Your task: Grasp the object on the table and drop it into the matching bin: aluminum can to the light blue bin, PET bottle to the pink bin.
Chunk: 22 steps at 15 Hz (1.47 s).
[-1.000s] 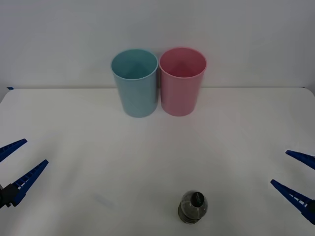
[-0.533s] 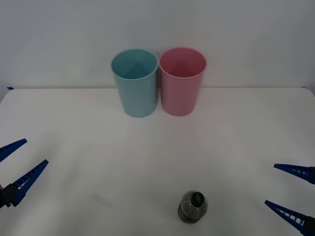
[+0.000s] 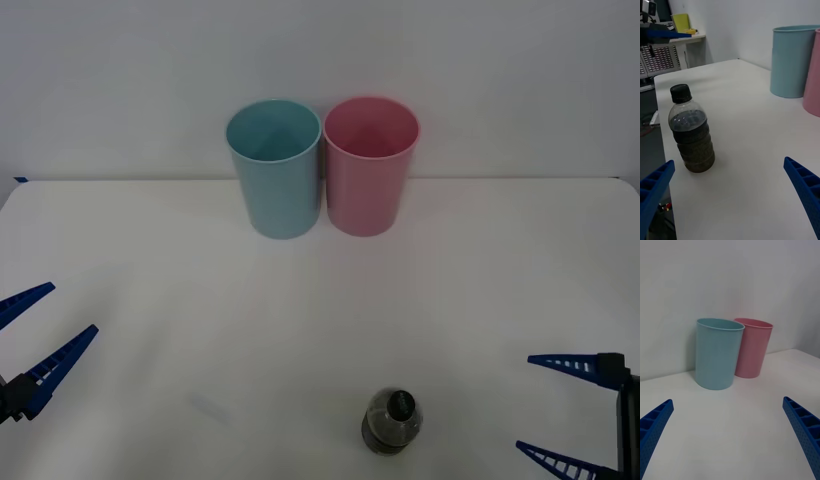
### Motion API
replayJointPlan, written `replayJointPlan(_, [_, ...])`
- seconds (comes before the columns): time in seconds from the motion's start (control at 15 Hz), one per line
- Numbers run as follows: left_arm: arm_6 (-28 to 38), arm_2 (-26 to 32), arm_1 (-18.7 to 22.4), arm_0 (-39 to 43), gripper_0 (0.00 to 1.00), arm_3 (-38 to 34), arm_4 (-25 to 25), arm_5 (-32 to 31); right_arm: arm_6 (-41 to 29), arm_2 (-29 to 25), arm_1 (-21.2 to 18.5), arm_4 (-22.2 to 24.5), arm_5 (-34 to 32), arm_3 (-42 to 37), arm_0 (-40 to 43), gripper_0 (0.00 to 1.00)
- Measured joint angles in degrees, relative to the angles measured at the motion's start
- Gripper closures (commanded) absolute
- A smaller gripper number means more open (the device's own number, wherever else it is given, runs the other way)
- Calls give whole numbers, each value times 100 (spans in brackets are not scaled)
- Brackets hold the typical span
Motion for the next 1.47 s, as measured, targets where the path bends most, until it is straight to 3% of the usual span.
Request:
replayJointPlan(0.27, [0, 0, 0, 0, 0, 0, 0, 0, 128, 489, 7, 31, 162, 53, -44, 0])
replayJointPlan(0.67, [0, 0, 0, 0, 0, 0, 0, 0, 880, 1317, 212, 10, 287, 936, -698, 0])
replayJointPlan(1.07, [0, 0, 0, 0, 0, 0, 0, 0, 1303, 2023, 339, -19, 690, 985, -910, 0])
replayJointPlan(1.47, [0, 0, 0, 0, 0, 0, 0, 0, 1421, 2391, 660, 224, 1014, 1002, -1054, 0])
